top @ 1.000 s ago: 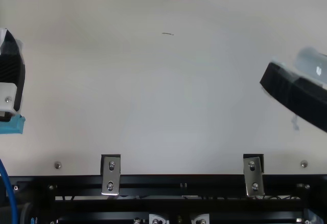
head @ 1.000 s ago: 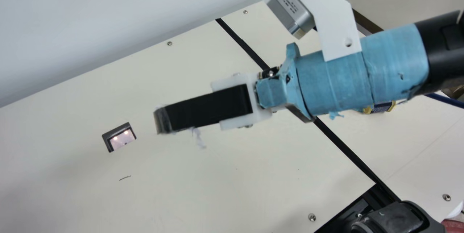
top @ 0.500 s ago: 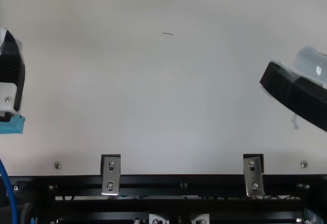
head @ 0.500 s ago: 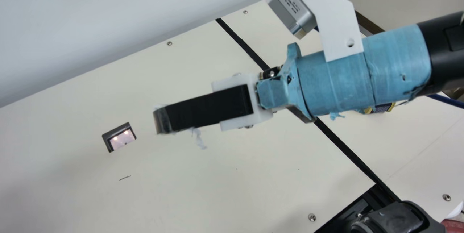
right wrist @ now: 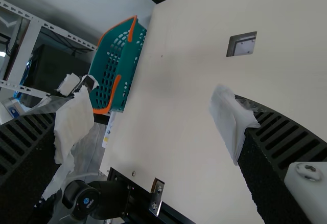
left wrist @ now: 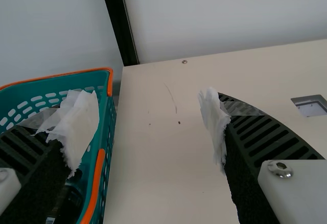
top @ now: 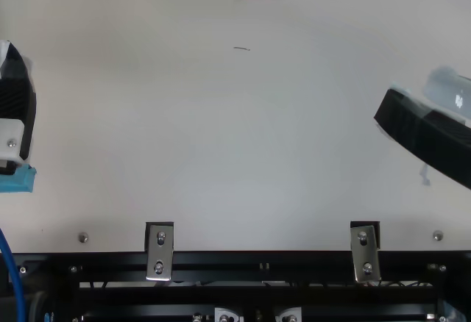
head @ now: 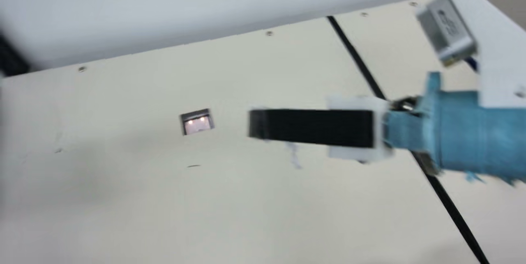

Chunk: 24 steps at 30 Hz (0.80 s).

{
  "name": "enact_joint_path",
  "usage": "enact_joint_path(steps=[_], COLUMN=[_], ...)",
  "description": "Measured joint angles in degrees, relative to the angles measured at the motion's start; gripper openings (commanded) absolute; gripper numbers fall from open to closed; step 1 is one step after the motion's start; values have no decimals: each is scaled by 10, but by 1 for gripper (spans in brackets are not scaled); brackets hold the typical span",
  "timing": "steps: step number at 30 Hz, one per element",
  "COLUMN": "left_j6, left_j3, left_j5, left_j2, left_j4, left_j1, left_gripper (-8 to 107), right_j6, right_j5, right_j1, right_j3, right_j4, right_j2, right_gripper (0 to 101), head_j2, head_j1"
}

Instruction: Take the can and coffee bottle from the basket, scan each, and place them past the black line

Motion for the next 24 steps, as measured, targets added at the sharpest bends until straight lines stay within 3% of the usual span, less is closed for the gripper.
enact_joint_path(steps=[3,18,20,24], left_j6=[0,0,0,0], left_j3=[0,0,0,0], left_j5=[0,0,0,0], left_j2=[0,0,0,0], left_j4=[0,0,0,0], left_j1=[0,0,0,0], left_gripper=[90,90,90,90], right_j6=[0,0,0,0], right_j5=[0,0,0,0], right_j1=[0,0,0,0], right_j3=[0,0,0,0], right_j4=[0,0,0,0], right_j2=[0,0,0,0], right_gripper=[101,101,101,101], head_j2=[67,352,370,372], head_j1=[-6,-114,-132,-132])
